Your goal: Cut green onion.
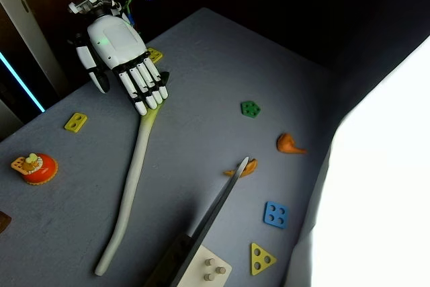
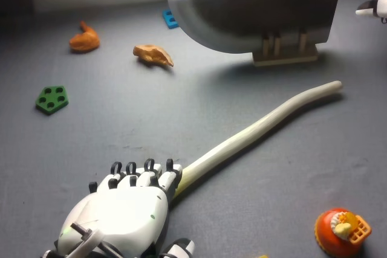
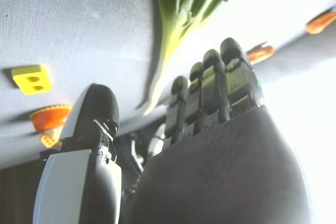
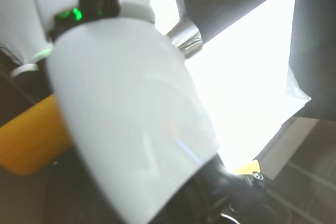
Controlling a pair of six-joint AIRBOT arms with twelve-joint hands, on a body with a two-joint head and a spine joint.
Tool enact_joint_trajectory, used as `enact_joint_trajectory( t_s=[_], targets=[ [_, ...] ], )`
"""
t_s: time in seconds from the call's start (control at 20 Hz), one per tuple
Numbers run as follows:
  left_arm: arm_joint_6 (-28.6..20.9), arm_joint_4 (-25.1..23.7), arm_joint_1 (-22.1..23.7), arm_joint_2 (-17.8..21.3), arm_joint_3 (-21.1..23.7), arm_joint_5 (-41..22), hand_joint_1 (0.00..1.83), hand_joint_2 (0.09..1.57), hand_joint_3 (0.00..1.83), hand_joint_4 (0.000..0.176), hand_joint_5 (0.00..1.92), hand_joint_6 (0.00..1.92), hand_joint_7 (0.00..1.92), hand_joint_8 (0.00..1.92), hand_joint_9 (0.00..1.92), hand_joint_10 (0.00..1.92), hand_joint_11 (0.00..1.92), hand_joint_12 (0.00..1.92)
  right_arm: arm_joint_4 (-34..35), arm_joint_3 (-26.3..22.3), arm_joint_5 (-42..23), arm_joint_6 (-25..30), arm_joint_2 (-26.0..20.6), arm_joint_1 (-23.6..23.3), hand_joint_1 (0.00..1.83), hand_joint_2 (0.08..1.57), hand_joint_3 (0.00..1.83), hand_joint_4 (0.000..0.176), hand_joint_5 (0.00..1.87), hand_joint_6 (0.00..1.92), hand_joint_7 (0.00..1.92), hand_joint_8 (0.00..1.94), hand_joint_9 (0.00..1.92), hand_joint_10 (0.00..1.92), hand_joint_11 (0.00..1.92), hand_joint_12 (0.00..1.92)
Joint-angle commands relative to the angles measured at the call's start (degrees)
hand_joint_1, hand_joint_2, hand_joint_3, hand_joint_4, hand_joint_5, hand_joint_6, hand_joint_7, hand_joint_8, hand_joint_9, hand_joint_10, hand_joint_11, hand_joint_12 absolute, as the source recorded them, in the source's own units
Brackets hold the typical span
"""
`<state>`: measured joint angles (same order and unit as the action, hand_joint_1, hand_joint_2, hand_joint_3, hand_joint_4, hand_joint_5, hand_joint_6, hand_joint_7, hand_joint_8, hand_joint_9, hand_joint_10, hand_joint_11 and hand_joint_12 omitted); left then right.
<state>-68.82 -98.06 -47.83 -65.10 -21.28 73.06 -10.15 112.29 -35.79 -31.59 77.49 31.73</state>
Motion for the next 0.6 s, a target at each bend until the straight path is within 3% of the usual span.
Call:
enact_joint_trajectory(
  t_s=[0.0,0.05,0.15,0.2,0.25,0.3,0.35,0.55],
  targets=[
    [0.15,-3.96,0.51,0.12,0.13,2.89,0.63,1.36,0.00,0.050,0.09,0.01,0.07,0.00,0.09,0.00,0.00,0.28,2.08,0.59,-5.93,0.28,-0.58,0.01,1.16,1.00,0.00,0.000,0.95,1.92,1.11,1.94,1.15,1.92,1.14,1.92],
    [0.15,-3.87,0.45,0.09,0.02,2.89,0.65,1.36,0.00,0.050,0.11,0.01,0.09,0.00,0.10,0.01,0.00,0.31,2.13,0.59,-5.93,0.28,-0.58,0.01,1.19,1.01,0.00,0.000,1.01,1.92,1.21,1.94,1.28,1.92,1.32,1.92],
    [0.15,-3.82,0.23,0.06,-0.34,2.37,0.67,1.34,0.00,0.045,0.13,0.01,0.10,0.00,0.11,0.00,0.00,0.34,2.27,0.59,-5.93,0.28,-0.58,0.00,1.37,1.08,0.02,0.000,1.13,1.65,1.48,1.94,1.56,1.92,1.63,1.92],
    [0.15,-3.82,0.14,0.04,-0.44,2.21,0.66,1.34,0.00,0.048,0.11,0.00,0.09,0.00,0.10,0.00,0.00,0.33,2.30,0.59,-5.93,0.28,-0.58,0.00,1.47,1.11,0.03,0.000,1.18,1.81,1.55,1.94,1.61,1.92,1.66,1.92],
    [0.15,-3.82,0.04,-0.02,-0.55,2.16,0.66,1.34,0.00,0.048,0.11,0.00,0.09,0.00,0.10,0.00,0.00,0.33,2.31,0.59,-5.94,0.28,-0.58,-0.01,1.47,1.11,0.03,0.000,1.18,1.81,1.55,1.94,1.61,1.92,1.66,1.92],
    [0.15,-3.81,-0.10,-0.13,-0.66,2.09,0.63,1.35,0.00,0.048,0.10,0.00,0.09,0.00,0.10,0.00,0.00,0.32,2.33,0.59,-5.94,0.27,-0.57,-0.01,1.50,1.14,0.04,0.139,1.21,1.90,1.60,1.94,1.66,1.92,1.69,1.92],
    [0.15,-3.81,-0.24,-0.27,-0.72,2.05,0.63,1.35,0.00,0.047,0.10,0.00,0.10,0.00,0.11,0.00,0.00,0.34,2.33,0.59,-5.95,0.27,-0.57,-0.01,1.55,1.16,0.05,0.175,1.31,1.92,1.60,1.94,1.67,1.92,1.72,1.92],
    [0.15,-3.44,-0.72,-0.92,-0.76,1.95,0.63,1.35,0.00,0.043,0.10,0.00,0.07,0.00,0.09,0.00,0.00,0.32,2.35,0.59,-6.18,0.26,-0.57,-0.01,1.55,1.16,0.06,0.176,1.31,1.92,1.58,1.94,1.65,1.92,1.71,1.92]
  ],
)
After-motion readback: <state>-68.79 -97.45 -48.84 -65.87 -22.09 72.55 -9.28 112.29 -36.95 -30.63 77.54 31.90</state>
